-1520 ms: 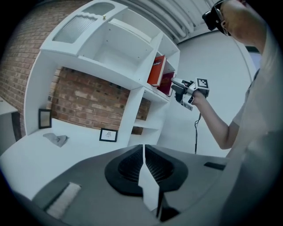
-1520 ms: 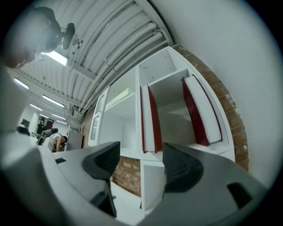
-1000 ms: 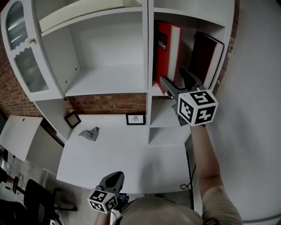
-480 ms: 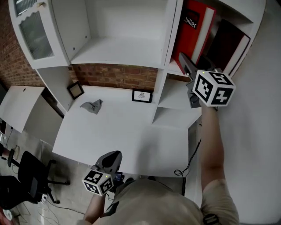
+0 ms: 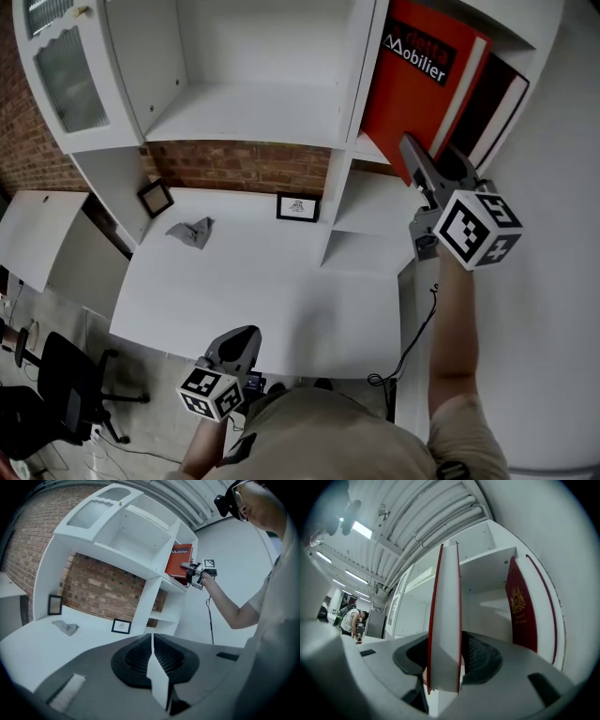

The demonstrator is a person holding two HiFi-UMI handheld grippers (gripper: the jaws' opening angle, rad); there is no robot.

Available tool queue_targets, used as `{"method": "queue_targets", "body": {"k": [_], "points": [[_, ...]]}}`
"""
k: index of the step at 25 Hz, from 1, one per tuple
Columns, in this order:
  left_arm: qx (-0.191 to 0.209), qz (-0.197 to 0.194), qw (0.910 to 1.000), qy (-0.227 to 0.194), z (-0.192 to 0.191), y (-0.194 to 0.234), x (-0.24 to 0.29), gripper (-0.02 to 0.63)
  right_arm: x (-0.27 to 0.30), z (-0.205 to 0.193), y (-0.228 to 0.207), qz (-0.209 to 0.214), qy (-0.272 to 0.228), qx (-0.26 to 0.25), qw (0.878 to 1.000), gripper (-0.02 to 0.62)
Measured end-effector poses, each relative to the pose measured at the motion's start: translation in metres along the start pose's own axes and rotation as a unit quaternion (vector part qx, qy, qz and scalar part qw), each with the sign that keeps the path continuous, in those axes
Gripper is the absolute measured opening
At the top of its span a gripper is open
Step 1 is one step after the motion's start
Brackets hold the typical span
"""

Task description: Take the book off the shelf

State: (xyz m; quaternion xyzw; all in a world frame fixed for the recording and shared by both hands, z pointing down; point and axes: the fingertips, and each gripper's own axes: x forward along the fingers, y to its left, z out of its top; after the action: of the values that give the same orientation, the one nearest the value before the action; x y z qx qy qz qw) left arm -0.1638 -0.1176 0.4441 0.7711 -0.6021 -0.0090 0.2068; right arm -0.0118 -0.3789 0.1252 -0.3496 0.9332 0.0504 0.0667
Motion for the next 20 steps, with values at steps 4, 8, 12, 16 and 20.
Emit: {"method": "queue_targets", "body": {"k": [4,8,12,16,20], "points": [[0.005,-0.004,0.9999,-0.012,0.008,0.002,0.003,0.015,-0.036,0.005,0.007,-0.001,-0.025,0.009,1.000,0.161],[-0.004,-0.004,0.9999,-0.011,0.006,0.007,-0.003,0.015,-0.075,0.001,0.020,0.009,-0.040,0.048,0.998,0.160],[-0.003,0.003,0.9999,-0.012,-0.008,0.009,0.007,0.015,-0.104,-0.016,0.020,0.046,-0.058,0.110,0.991,0.160],[-0.010,-0.001,0.9998,-0.015,-0.007,0.016,0.002,0.015,-0.117,-0.017,0.035,0.064,-0.062,0.129,0.988,0.160],[-0.028,0.000,0.9995,-0.016,0.001,0.017,-0.023,0.015,-0.126,-0.015,0.060,0.076,-0.032,0.165,0.983,0.160]]}}
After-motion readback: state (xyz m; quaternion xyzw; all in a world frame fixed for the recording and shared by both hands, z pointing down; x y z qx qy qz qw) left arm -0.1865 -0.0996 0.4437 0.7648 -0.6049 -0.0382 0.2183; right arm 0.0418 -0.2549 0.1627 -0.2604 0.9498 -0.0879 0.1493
